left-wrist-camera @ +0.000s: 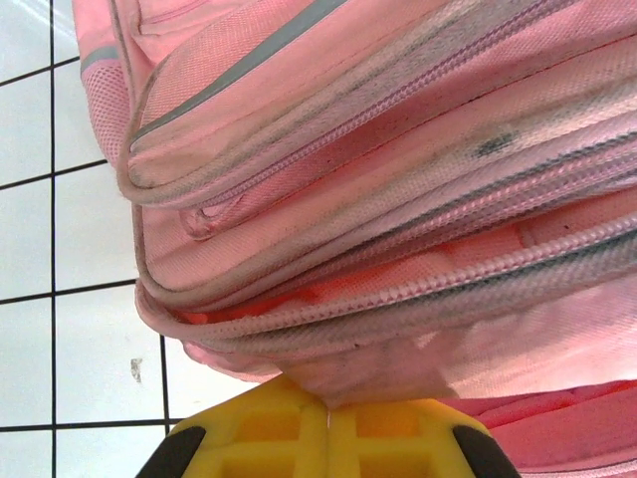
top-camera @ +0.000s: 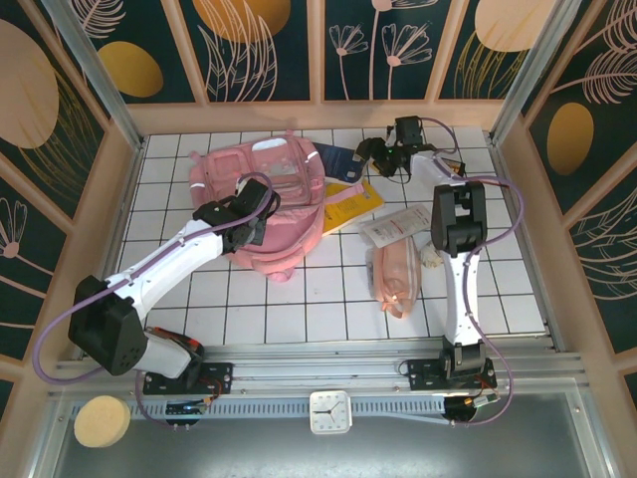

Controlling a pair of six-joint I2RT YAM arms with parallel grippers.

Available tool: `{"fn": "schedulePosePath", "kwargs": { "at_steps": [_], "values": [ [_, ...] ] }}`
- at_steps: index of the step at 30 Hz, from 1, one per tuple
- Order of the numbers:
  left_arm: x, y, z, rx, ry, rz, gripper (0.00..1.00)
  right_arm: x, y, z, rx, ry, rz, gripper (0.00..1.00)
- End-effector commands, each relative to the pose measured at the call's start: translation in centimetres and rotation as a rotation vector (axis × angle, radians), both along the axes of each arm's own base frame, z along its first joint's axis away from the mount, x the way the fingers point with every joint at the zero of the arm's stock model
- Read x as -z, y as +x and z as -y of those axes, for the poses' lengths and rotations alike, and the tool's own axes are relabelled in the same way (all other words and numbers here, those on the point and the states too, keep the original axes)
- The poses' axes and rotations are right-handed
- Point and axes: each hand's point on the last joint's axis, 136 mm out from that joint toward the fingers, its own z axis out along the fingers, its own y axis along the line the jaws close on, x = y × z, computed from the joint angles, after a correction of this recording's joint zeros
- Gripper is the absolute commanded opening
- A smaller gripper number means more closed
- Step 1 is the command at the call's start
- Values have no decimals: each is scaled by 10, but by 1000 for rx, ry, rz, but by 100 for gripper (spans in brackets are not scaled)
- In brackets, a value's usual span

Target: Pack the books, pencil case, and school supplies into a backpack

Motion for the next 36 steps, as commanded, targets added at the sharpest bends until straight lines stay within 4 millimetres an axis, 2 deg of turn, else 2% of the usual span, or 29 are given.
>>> {"fn": "schedulePosePath", "kwargs": {
  "at_steps": [1, 5, 11, 13, 16, 18, 19, 21, 26, 28, 31, 36],
  "values": [
    [-2, -8, -6, -19, -1, -4, 0, 14, 5, 7, 18, -44, -28, 61],
    [-2, -8, -5, -19, -9, -4, 0, 26, 5, 1, 15, -55, -50, 56],
    [-4, -8, -4, -17, -17, 2, 0, 43, 2, -17, -23, -79, -78, 47],
    [-6, -8, -5, -15, -12, 5, 0, 47, 1, -21, -24, -77, -86, 38],
    [-10, -8, -7, -12, -5, 14, 0, 50, 2, -19, -9, -81, -90, 20],
    [-11, -8, -7, -13, -3, 16, 0, 47, 3, -16, 5, -95, -82, 0],
    [-12, -9, -7, -13, -6, 17, 0, 43, 4, -15, 13, -101, -72, 0],
    [-13, -9, -7, -15, -12, 19, 0, 28, 5, -11, 31, -110, -35, 0],
    [-19, -7, -5, -18, -35, 35, 0, -43, 7, 11, 92, -74, 112, 0],
    [-24, -6, -4, -19, -39, 45, 0, -71, 1, 21, 102, -64, 152, 0],
    [-29, -2, 0, -15, -54, 57, 0, -104, -16, 34, 103, -42, 195, 0],
    [-36, 5, 10, -3, -97, 71, 0, -137, -59, 57, 117, -27, 223, 0]
  ]
}}
